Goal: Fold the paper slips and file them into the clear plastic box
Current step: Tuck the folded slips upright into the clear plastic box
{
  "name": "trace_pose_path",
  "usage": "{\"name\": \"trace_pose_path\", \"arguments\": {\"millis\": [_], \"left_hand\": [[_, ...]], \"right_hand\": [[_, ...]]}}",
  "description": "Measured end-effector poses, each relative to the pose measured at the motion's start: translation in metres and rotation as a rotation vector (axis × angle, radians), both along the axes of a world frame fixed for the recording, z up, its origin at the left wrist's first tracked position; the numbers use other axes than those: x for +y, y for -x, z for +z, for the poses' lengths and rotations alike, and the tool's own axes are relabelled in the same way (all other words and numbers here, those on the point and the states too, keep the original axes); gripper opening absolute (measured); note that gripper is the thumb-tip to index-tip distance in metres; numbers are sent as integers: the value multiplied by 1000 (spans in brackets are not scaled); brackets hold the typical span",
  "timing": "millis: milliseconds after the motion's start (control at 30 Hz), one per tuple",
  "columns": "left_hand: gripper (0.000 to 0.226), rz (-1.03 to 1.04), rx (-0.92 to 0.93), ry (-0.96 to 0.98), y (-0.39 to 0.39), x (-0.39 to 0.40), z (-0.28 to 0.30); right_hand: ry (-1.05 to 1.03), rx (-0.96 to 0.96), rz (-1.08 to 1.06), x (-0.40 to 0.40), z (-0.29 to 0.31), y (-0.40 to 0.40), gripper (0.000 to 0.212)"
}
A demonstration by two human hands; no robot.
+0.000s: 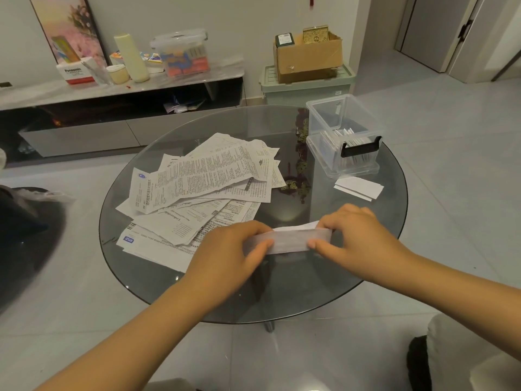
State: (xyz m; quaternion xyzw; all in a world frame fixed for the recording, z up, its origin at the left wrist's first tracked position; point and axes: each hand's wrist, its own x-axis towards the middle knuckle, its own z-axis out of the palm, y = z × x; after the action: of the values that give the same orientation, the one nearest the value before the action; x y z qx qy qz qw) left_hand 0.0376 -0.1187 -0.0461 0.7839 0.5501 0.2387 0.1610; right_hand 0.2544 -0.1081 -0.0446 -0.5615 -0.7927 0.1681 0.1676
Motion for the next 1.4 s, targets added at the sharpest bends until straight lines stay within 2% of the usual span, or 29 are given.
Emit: {"name": "trace_pose_path", "arguments": {"millis": [67,167,233,367,500,600,733,967,1133,1400], "left_hand": [[25,1,9,2,-2,4,-5],[44,2,29,38,-1,9,-13],[47,21,15,62,1,12,-15],[44,40,30,96,3,15,-14],[36,41,116,-8,4,14,-13],[22,-67,154,-159,3,12,-16],[22,-159,176,-123,2,9,-19],[43,-263,179,6,3,3,-15],[47,-310,129,135,-2,0,-13],[48,-347,144,188,-2,2,-8]], "right_hand": [[8,12,-55,3,-5,2,16],[15,5,-62,5,-8,4,35],[-13,-30,-33,6,-7,4,46],[-33,-74,32,8,-7,1,41],[-67,-159,112,3,-6,-4,41],[-133,-196,144,-9,-9,-6,41],[-247,-309,177,-21,-12,-5,36],[-142,-155,316,-34,-16,-18,45],[-167,-85,394,-40,-19,-23,37],[-176,-46,424,-39,-15,-21,25]]}}
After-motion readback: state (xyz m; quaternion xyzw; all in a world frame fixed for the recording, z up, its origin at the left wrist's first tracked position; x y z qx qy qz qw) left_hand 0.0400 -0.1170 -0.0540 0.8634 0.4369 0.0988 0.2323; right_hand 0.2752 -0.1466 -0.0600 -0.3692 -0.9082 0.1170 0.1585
